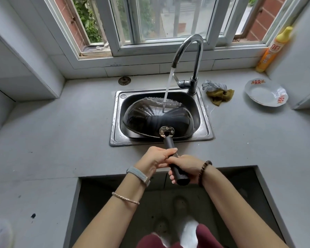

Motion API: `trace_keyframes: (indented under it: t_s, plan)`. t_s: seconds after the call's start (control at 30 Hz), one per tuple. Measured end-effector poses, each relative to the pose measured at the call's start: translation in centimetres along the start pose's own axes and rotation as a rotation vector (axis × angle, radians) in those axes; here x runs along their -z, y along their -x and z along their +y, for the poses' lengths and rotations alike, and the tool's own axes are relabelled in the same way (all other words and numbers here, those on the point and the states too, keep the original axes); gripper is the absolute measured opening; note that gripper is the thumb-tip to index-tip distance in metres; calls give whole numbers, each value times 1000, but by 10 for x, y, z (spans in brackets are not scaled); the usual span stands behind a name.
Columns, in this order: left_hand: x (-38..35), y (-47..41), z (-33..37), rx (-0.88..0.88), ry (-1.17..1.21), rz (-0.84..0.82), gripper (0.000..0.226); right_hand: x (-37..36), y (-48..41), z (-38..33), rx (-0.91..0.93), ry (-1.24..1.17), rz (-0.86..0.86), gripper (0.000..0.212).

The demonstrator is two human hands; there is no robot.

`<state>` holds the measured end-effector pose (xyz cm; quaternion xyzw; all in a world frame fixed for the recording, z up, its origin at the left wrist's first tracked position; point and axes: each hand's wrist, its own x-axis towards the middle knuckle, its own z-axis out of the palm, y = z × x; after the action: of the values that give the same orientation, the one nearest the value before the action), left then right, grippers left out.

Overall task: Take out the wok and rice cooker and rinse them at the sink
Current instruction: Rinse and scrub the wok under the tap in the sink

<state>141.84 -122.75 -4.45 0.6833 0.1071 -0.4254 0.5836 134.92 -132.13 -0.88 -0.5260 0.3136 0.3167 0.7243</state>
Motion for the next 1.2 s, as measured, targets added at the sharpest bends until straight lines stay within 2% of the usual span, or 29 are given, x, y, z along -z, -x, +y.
trace_keyframes:
  t_s: [0.17, 0.47, 0.6, 0.77, 0.97, 1.07, 1.2]
  plan:
    - [-2, -3, 2, -67, -57, 13, 28, -4, -5, 6, 39, -128, 66, 11]
    - [-10, 0, 24, -185, -148, 60, 30, 9, 0, -16, 24, -208, 0, 19]
    - [-23, -3, 40, -212, -200, 99, 41, 30, 7, -32, -14, -261, -64, 10]
    - [-45, -9, 61, -244, -282, 161, 54, 62, 17, -55, -69, -332, -154, 9]
    - [-70, -20, 95, -206, -246, 146, 38, 97, 21, -86, -130, -480, -268, 12]
    - [-80, -26, 106, -203, -255, 155, 43, 116, 14, -93, -144, -554, -388, 25]
    - [-92, -37, 116, -200, -219, 155, 38, 137, 8, -104, -167, -617, -486, 38]
